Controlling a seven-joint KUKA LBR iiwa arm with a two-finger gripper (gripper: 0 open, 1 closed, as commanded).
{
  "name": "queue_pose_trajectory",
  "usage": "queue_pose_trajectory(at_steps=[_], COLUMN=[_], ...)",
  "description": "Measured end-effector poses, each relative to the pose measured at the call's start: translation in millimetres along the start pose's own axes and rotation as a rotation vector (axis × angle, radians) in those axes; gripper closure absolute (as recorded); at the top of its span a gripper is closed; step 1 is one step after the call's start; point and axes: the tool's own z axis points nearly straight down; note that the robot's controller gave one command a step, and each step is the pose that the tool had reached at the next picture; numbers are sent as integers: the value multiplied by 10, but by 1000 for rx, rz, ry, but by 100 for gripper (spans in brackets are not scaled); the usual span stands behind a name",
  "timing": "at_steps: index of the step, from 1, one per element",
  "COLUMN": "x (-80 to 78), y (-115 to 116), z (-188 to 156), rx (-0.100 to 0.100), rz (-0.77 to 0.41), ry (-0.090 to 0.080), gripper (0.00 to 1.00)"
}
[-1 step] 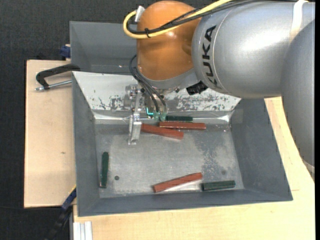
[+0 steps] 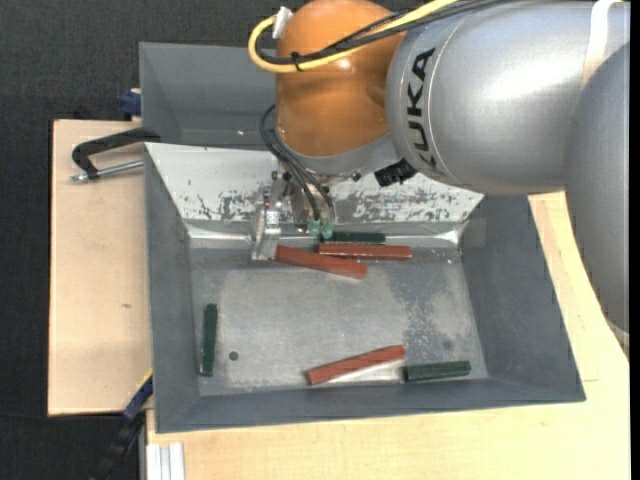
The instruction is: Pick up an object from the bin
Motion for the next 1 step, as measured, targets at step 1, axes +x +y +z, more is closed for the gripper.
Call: queue_pose_trajectory(at_steps=[1], x=[0], y=[-1], z=[0], rx=[0], rz=[0], ry=[0], gripper=[100])
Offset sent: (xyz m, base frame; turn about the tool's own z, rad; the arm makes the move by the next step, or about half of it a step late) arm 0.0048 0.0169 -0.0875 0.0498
